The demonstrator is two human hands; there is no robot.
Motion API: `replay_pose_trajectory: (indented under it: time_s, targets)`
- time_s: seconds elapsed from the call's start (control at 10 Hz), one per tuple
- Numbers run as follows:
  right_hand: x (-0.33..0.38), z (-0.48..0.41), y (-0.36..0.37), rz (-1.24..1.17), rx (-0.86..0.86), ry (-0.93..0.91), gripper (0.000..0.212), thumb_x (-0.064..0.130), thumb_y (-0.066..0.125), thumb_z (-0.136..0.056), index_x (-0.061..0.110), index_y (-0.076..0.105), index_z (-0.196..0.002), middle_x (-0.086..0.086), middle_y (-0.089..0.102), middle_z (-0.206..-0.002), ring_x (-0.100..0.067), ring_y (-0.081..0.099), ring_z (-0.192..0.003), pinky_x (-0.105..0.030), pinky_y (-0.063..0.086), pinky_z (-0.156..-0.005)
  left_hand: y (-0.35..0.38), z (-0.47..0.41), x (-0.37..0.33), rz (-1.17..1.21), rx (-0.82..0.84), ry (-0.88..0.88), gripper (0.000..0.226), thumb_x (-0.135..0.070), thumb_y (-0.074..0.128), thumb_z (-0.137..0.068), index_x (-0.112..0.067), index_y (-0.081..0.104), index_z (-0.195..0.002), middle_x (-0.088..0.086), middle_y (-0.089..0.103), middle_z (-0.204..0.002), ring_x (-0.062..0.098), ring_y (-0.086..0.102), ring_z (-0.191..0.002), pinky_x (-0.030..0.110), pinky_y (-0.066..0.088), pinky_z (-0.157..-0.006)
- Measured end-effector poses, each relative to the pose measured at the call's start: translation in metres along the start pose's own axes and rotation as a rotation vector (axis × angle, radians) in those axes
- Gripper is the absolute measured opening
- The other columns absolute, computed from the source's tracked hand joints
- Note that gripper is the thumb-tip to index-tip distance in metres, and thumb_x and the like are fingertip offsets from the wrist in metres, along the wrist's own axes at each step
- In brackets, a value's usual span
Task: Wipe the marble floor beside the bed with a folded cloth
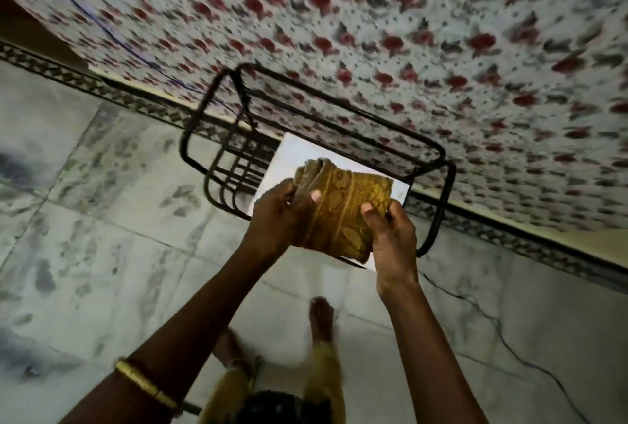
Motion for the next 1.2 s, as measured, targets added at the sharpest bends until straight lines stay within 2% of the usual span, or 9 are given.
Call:
replay_pose_trajectory:
  time_s: [0.1, 0.2, 0.3, 0.5, 0.6, 0.7, 0.8, 1.0, 1.2]
  targets:
    - [-0.040, -0.053, -0.030, 0.153, -0.045, 0.015, 0.007, 0.018, 0.061, -0.092, 0.013, 0.060, -0.097, -0.009, 0.066, -0.095, -0.021, 0.064, -0.085, -0.036, 0.056, -0.075, 0.046, -0.039, 0.041, -0.066, 0.010, -0.019, 0.047, -0.050, 0.066, -0.077, -0.008, 0.067, -0.098, 0.011, 0.071, -0.093, 0.027, 0.071, -0.087, 0.046, 0.060, -0.073]
    - [-0.082, -0.096, -0.048, 0.292, -0.056, 0.046, 0.009, 0.020, 0.060, -0.092, 0.015, 0.059, -0.098, -0.008, 0.064, -0.095, -0.020, 0.061, -0.082, -0.018, 0.052, -0.060, 0.084, -0.074, 0.078, -0.156, 0.057, -0.034, 0.033, -0.039, 0.069, -0.085, -0.008, 0.064, -0.093, 0.001, 0.064, -0.081, 0.020, 0.065, -0.079, 0.028, 0.057, -0.062]
    - [-0.119, -0.128, -0.056, 0.426, -0.066, 0.075, 0.008, 0.018, 0.060, -0.091, 0.014, 0.054, -0.095, -0.006, 0.059, -0.089, -0.018, 0.055, -0.077, -0.006, 0.040, -0.049, 0.104, -0.099, 0.112, -0.279, 0.065, -0.047, 0.044, -0.046, 0.062, -0.079, -0.003, 0.063, -0.091, 0.007, 0.064, -0.082, 0.024, 0.062, -0.076, 0.036, 0.054, -0.066]
    - [-0.186, -0.170, -0.064, 0.535, -0.113, 0.164, 0.019, 0.018, 0.063, -0.089, 0.006, 0.058, -0.103, -0.004, 0.056, -0.090, -0.028, 0.059, -0.093, -0.039, 0.051, -0.085, 0.132, -0.137, 0.170, -0.456, 0.117, -0.091, 0.048, -0.043, 0.062, -0.080, 0.002, 0.063, -0.096, 0.019, 0.068, -0.091, 0.035, 0.065, -0.083, 0.042, 0.054, -0.072]
    - [-0.203, -0.181, -0.067, 0.582, -0.117, 0.185, 0.021, 0.021, 0.065, -0.088, 0.007, 0.058, -0.102, -0.009, 0.061, -0.093, -0.032, 0.060, -0.097, -0.040, 0.051, -0.087, 0.141, -0.148, 0.185, -0.503, 0.111, -0.110, 0.046, -0.040, 0.064, -0.081, 0.002, 0.062, -0.098, 0.020, 0.068, -0.091, 0.036, 0.064, -0.083, 0.044, 0.054, -0.072]
    - [-0.214, -0.188, -0.071, 0.644, -0.114, 0.198, 0.028, 0.024, 0.066, -0.087, 0.007, 0.058, -0.108, -0.015, 0.066, -0.106, -0.034, 0.061, -0.101, -0.040, 0.051, -0.088, 0.146, -0.156, 0.197, -0.600, 0.094, -0.134, 0.025, -0.027, 0.065, -0.090, -0.004, 0.054, -0.090, 0.012, 0.061, -0.083, 0.029, 0.057, -0.079, 0.033, 0.041, -0.065]
    - [-0.216, -0.190, -0.074, 0.712, -0.116, 0.184, 0.036, 0.027, 0.067, -0.086, 0.007, 0.056, -0.114, -0.017, 0.065, -0.110, -0.036, 0.061, -0.103, -0.039, 0.051, -0.086, 0.149, -0.159, 0.200, -0.700, 0.071, -0.158, 0.023, -0.030, 0.062, -0.091, -0.009, 0.052, -0.095, 0.012, 0.059, -0.089, 0.033, 0.059, -0.089, 0.033, 0.040, -0.067]
    - [-0.199, -0.183, -0.075, 0.869, -0.124, 0.157, 0.044, 0.025, 0.068, -0.086, 0.009, 0.047, -0.121, -0.017, 0.061, -0.116, -0.037, 0.058, -0.106, -0.039, 0.048, -0.080, 0.146, -0.145, 0.191, -0.744, 0.022, -0.241, 0.057, -0.036, 0.060, -0.091, -0.015, 0.038, -0.139, 0.012, 0.052, -0.130, 0.032, 0.055, -0.114, 0.041, 0.046, -0.084]
    - [-0.167, -0.164, -0.068, 0.908, -0.050, 0.033, 0.059, 0.020, 0.067, -0.085, 0.016, 0.036, -0.135, -0.019, 0.051, -0.125, -0.037, 0.049, -0.115, -0.043, 0.047, -0.088, 0.113, -0.106, 0.182, -0.636, -0.021, -0.213, 0.061, -0.039, 0.066, -0.087, -0.024, 0.037, -0.138, 0.009, 0.051, -0.126, 0.024, 0.060, -0.104, 0.041, 0.050, -0.087]
Point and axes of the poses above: each hand's wrist, its own z-axis away from the middle knuckle, its own y-axis out of the palm, x = y × z, the point moved 6 cm from there along -z, towards the middle knuckle
